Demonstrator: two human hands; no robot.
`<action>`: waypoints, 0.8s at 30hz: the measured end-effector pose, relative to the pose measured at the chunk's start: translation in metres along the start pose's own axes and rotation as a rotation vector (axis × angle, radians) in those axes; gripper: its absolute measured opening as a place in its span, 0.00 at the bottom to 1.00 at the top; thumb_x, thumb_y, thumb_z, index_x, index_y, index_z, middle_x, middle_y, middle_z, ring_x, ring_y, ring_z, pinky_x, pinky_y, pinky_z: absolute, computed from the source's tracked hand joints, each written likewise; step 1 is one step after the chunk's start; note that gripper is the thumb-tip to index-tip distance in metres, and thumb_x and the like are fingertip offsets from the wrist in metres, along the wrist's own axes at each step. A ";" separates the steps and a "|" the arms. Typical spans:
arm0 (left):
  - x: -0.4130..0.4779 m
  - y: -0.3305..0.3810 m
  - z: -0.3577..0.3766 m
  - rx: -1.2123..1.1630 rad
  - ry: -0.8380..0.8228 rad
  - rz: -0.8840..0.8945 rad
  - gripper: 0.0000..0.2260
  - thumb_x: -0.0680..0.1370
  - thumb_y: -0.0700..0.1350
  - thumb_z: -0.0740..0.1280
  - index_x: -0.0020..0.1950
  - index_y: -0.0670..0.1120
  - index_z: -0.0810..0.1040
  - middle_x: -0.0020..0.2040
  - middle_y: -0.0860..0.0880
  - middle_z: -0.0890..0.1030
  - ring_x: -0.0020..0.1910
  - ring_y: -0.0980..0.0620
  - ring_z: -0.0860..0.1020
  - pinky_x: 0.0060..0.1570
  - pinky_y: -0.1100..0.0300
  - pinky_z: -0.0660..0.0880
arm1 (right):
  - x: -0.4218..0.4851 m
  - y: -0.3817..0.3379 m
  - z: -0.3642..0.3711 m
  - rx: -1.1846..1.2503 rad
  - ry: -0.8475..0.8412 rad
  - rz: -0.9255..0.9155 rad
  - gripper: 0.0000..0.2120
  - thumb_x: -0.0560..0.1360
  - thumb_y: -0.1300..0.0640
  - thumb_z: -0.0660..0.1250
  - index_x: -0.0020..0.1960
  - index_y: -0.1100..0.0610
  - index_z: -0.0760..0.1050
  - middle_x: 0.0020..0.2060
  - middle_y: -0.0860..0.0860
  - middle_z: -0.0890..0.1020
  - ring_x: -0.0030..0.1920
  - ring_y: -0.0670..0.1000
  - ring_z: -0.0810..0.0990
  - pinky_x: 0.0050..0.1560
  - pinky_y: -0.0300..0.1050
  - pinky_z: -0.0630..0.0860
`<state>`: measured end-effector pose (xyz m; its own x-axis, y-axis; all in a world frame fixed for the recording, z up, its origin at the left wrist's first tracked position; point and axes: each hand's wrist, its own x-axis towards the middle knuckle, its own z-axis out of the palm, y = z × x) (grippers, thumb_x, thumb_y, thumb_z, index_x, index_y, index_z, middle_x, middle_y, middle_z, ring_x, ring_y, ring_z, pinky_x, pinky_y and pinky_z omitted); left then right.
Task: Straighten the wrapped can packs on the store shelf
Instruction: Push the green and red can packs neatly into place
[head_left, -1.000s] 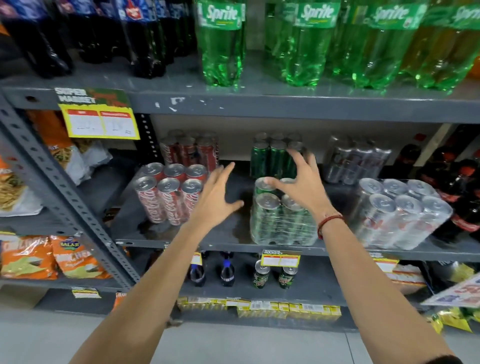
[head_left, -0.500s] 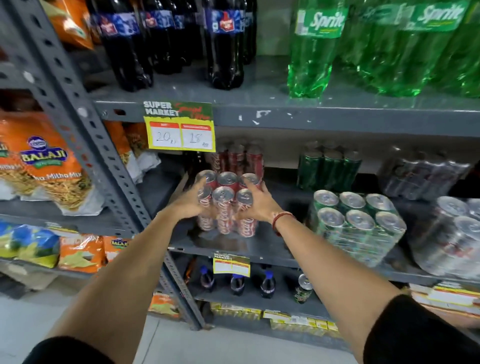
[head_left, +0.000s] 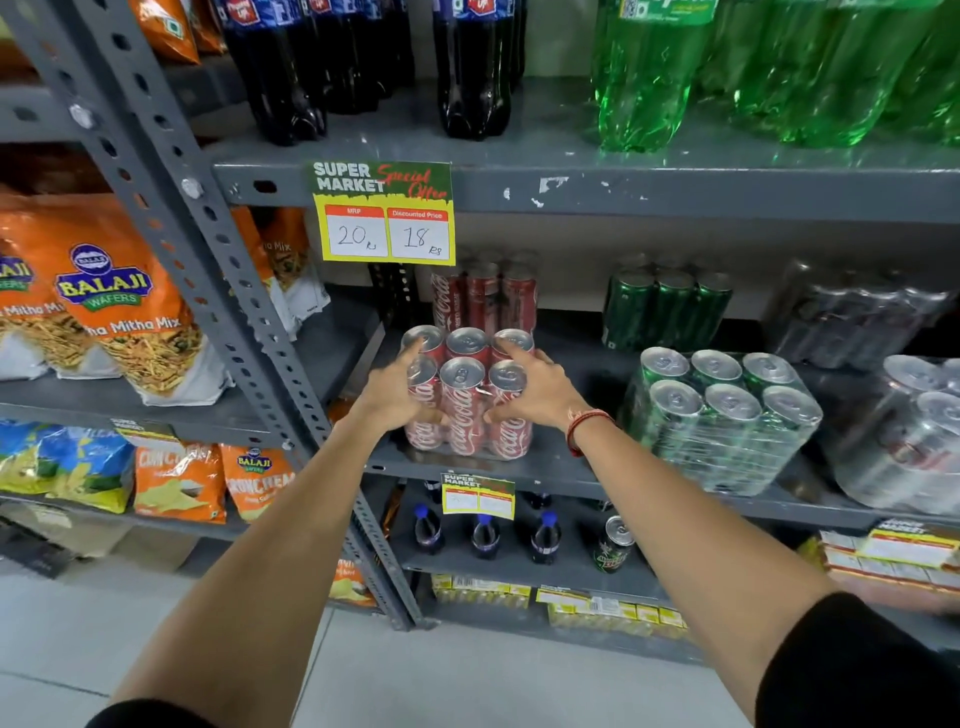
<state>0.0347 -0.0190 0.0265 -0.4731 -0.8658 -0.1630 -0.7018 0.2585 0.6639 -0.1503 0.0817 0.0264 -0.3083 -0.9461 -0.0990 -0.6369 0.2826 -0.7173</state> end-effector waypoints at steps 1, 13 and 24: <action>-0.005 0.001 0.000 0.003 0.001 0.004 0.55 0.56 0.51 0.82 0.75 0.61 0.52 0.70 0.42 0.71 0.69 0.41 0.69 0.68 0.44 0.66 | -0.003 -0.001 0.000 -0.004 -0.002 0.001 0.51 0.61 0.52 0.80 0.76 0.44 0.56 0.74 0.59 0.61 0.72 0.63 0.63 0.72 0.57 0.63; -0.016 -0.001 0.004 0.008 0.033 0.027 0.54 0.59 0.48 0.81 0.76 0.56 0.52 0.71 0.40 0.70 0.71 0.40 0.67 0.70 0.43 0.64 | -0.017 -0.006 -0.001 -0.019 -0.029 0.002 0.50 0.62 0.53 0.80 0.76 0.44 0.55 0.74 0.59 0.61 0.73 0.63 0.62 0.71 0.58 0.61; -0.015 -0.003 0.005 0.032 0.027 0.019 0.53 0.61 0.50 0.80 0.76 0.60 0.50 0.70 0.41 0.71 0.69 0.39 0.69 0.68 0.43 0.66 | -0.019 -0.004 -0.001 -0.043 -0.056 -0.021 0.51 0.64 0.51 0.79 0.77 0.45 0.52 0.76 0.59 0.57 0.75 0.63 0.58 0.72 0.58 0.59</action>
<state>0.0413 -0.0043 0.0240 -0.4725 -0.8716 -0.1307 -0.7094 0.2882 0.6431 -0.1427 0.0988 0.0319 -0.2551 -0.9590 -0.1235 -0.6732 0.2679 -0.6892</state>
